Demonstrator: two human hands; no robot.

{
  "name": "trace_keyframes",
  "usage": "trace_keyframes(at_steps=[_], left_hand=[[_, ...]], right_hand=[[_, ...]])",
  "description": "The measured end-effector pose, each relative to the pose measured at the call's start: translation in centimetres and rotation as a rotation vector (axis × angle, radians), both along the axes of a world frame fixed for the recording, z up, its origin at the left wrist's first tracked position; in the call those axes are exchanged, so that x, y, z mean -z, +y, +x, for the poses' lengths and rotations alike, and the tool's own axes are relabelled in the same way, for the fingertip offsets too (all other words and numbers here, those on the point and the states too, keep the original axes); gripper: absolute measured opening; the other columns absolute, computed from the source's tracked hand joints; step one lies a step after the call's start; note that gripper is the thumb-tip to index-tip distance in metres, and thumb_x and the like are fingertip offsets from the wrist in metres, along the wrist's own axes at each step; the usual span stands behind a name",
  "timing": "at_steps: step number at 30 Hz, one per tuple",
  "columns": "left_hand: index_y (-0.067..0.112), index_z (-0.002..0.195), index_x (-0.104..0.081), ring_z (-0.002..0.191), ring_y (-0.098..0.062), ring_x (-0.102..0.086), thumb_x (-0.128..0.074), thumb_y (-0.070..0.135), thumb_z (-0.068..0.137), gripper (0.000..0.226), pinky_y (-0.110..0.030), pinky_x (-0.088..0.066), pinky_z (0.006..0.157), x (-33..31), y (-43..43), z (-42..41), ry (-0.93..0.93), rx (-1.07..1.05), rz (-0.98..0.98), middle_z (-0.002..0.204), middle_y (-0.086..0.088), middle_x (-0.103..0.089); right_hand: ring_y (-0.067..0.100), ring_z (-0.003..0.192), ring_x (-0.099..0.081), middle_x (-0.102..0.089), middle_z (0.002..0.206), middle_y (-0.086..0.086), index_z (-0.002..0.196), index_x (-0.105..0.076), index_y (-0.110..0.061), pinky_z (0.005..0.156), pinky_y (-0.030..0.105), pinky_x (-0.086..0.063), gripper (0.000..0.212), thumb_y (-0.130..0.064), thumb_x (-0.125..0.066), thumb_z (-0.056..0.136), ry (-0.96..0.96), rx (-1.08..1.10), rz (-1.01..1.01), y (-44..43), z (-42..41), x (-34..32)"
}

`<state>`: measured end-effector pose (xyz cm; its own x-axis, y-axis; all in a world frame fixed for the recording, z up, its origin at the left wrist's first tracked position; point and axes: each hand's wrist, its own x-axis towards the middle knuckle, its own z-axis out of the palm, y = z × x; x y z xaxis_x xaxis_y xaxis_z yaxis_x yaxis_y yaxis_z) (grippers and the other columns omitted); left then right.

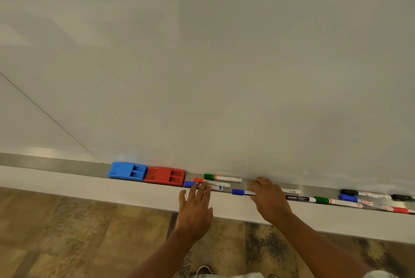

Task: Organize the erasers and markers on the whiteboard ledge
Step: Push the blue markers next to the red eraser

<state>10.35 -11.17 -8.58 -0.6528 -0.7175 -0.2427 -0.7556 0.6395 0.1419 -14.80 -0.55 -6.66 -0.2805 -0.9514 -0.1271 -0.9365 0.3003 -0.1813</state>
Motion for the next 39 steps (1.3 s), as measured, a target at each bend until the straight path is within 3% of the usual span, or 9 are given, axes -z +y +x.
trace_keyframes(at_steps=[5, 10, 17, 24, 31, 36, 39], left_hand=[[0.024, 0.166, 0.014, 0.163, -0.024, 0.019, -0.023, 0.063, 0.106, 0.081, -0.06, 0.014, 0.126, -1.1, 0.3, -1.1, -0.002, 0.037, -0.033, 0.178, 0.001, 0.016], [0.023, 0.157, 0.034, 0.157, -0.03, 0.035, -0.014, 0.079, 0.099, 0.094, -0.065, 0.026, 0.122, -1.4, 1.2, -2.5, -0.074, 0.124, -0.062, 0.168, 0.001, 0.041], [0.014, 0.164, 0.023, 0.158, -0.028, 0.032, -0.008, 0.083, 0.095, 0.102, -0.062, 0.031, 0.119, -1.3, 2.1, -5.3, -0.131, 0.156, -0.067, 0.172, -0.006, 0.033], [0.012, 0.163, 0.024, 0.158, -0.029, 0.032, -0.011, 0.082, 0.097, 0.103, -0.065, 0.02, 0.125, -1.7, 4.9, -8.7, -0.12, 0.241, -0.021, 0.172, -0.008, 0.032], [0.013, 0.164, 0.02, 0.157, -0.028, 0.031, -0.007, 0.083, 0.096, 0.101, -0.058, 0.034, 0.117, -2.1, 7.5, -12.3, -0.085, 0.303, -0.003, 0.175, -0.008, 0.024], [0.019, 0.162, 0.024, 0.158, -0.03, 0.033, -0.012, 0.08, 0.099, 0.095, -0.061, 0.028, 0.122, -2.2, 7.0, -11.8, -0.008, 0.224, -0.015, 0.173, -0.007, 0.03], [0.019, 0.163, 0.023, 0.159, -0.031, 0.029, -0.001, 0.081, 0.094, 0.096, -0.063, 0.024, 0.123, -1.8, 6.3, -10.4, -0.03, 0.127, -0.023, 0.172, -0.009, 0.03]], right_hand=[[0.017, 0.099, -0.057, -0.063, 0.109, -0.007, 0.108, -0.058, -0.03, 0.087, 0.032, -0.047, 0.01, -0.029, -0.062, 0.099, -0.049, 0.01, -0.022, 0.3, -0.3, -0.5], [0.016, 0.087, -0.057, -0.064, 0.099, -0.008, 0.105, -0.066, -0.027, 0.077, 0.035, -0.051, 0.007, -0.026, -0.064, 0.098, -0.069, 0.067, -0.172, 1.4, -0.5, -1.0], [0.017, 0.086, -0.058, -0.066, 0.098, -0.005, 0.107, -0.068, -0.025, 0.079, 0.037, -0.052, 0.009, -0.029, -0.063, 0.1, -0.093, 0.133, -0.247, 2.4, -1.3, -2.1], [0.017, 0.086, -0.058, -0.067, 0.098, -0.006, 0.106, -0.067, -0.026, 0.08, 0.038, -0.05, 0.01, -0.032, -0.06, 0.101, -0.096, 0.169, -0.268, 3.7, -2.2, -2.7], [0.02, 0.089, -0.061, -0.069, 0.102, -0.002, 0.109, -0.067, -0.024, 0.081, 0.039, -0.05, 0.012, -0.027, -0.066, 0.098, -0.096, 0.208, -0.282, 5.2, -3.3, -3.0], [0.018, 0.088, -0.06, -0.069, 0.101, -0.004, 0.109, -0.067, -0.026, 0.08, 0.036, -0.047, 0.012, -0.028, -0.068, 0.097, -0.101, 0.24, -0.298, 5.8, -4.0, -3.0], [0.017, 0.086, -0.059, -0.069, 0.099, -0.004, 0.109, -0.068, -0.026, 0.078, 0.035, -0.047, 0.013, -0.028, -0.069, 0.096, -0.122, 0.244, -0.308, 5.9, -4.2, -3.1]])
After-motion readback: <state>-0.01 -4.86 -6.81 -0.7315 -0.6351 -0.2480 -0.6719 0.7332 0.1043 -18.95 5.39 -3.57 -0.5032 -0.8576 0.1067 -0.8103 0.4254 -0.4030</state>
